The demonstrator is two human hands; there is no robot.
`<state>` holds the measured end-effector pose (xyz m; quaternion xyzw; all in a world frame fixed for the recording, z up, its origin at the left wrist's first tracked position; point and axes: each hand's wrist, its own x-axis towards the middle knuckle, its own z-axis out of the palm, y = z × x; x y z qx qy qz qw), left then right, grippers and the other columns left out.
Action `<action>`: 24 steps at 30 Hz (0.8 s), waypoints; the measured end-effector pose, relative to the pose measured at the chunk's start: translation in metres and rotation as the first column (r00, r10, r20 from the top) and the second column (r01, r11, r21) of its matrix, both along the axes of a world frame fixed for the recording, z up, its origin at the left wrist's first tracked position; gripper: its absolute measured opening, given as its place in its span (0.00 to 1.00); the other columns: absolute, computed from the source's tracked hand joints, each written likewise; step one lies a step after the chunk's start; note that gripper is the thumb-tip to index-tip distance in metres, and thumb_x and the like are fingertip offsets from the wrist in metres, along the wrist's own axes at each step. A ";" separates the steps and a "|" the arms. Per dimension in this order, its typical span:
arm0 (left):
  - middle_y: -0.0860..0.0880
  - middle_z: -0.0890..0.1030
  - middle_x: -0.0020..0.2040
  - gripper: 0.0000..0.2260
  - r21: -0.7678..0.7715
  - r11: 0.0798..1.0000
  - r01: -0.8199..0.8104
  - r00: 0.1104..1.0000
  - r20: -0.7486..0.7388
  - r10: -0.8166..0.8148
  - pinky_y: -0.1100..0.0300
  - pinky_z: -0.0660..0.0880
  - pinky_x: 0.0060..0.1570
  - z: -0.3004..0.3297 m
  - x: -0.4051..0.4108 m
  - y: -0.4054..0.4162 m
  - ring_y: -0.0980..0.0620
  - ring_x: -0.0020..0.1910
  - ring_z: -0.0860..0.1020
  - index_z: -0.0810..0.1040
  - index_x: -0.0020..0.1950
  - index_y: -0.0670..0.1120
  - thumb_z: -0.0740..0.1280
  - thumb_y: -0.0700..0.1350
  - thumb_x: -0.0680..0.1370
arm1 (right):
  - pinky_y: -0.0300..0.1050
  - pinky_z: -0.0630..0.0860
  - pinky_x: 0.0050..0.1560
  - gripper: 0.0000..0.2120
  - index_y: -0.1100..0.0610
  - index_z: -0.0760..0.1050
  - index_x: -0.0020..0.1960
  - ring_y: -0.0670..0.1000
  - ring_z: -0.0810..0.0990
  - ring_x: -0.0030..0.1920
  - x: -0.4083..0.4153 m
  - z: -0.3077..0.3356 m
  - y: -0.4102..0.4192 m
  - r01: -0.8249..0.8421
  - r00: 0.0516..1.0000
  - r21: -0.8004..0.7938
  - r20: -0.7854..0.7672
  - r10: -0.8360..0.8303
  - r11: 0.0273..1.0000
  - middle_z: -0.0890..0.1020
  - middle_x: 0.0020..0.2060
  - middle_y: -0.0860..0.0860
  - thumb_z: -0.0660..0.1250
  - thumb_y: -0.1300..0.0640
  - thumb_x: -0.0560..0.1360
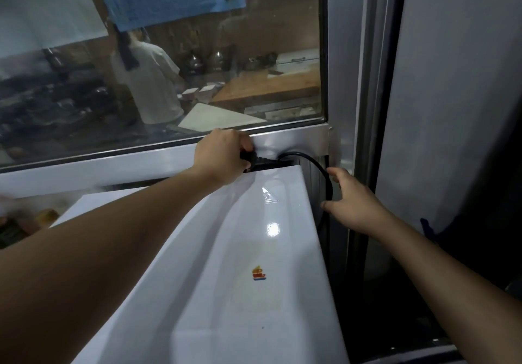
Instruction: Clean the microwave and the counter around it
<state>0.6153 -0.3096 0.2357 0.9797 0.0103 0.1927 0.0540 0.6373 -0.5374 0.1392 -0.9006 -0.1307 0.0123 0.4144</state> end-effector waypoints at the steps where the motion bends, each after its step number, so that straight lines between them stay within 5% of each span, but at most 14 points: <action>1: 0.50 0.82 0.44 0.09 0.005 1.000 -0.003 1.000 0.005 0.003 0.54 0.76 0.41 -0.001 0.001 0.001 0.45 0.45 0.77 0.81 0.45 0.53 0.70 0.41 0.68 | 0.39 0.62 0.57 0.35 0.50 0.55 0.75 0.55 0.67 0.69 0.000 0.000 0.001 -0.002 1.000 -0.003 0.006 0.002 1.000 0.66 0.71 0.54 0.68 0.58 0.72; 11: 0.50 0.80 0.46 0.08 -0.005 1.000 -0.002 1.000 0.023 0.002 0.58 0.72 0.38 -0.013 0.001 0.007 0.45 0.46 0.76 0.80 0.43 0.51 0.71 0.40 0.67 | 0.41 0.62 0.64 0.35 0.51 0.55 0.75 0.53 0.65 0.71 -0.002 0.002 0.005 -0.005 0.999 -0.038 0.035 0.006 0.999 0.64 0.72 0.51 0.68 0.59 0.73; 19: 0.46 0.79 0.49 0.11 0.022 0.999 0.047 0.999 -0.002 -0.047 0.50 0.76 0.47 -0.014 -0.006 0.010 0.43 0.49 0.76 0.82 0.51 0.49 0.68 0.38 0.72 | 0.38 0.60 0.57 0.36 0.51 0.55 0.75 0.53 0.66 0.69 -0.002 0.003 0.005 -0.014 0.999 -0.043 0.044 0.015 0.999 0.64 0.72 0.51 0.69 0.57 0.72; 24: 0.49 0.77 0.51 0.11 0.062 0.997 0.038 0.998 -0.045 -0.036 0.53 0.75 0.45 -0.010 -0.009 0.009 0.45 0.52 0.75 0.80 0.53 0.52 0.67 0.41 0.73 | 0.37 0.59 0.57 0.35 0.51 0.56 0.74 0.53 0.66 0.69 -0.005 0.007 0.005 -0.012 0.999 -0.060 0.045 0.015 0.998 0.65 0.71 0.52 0.69 0.56 0.72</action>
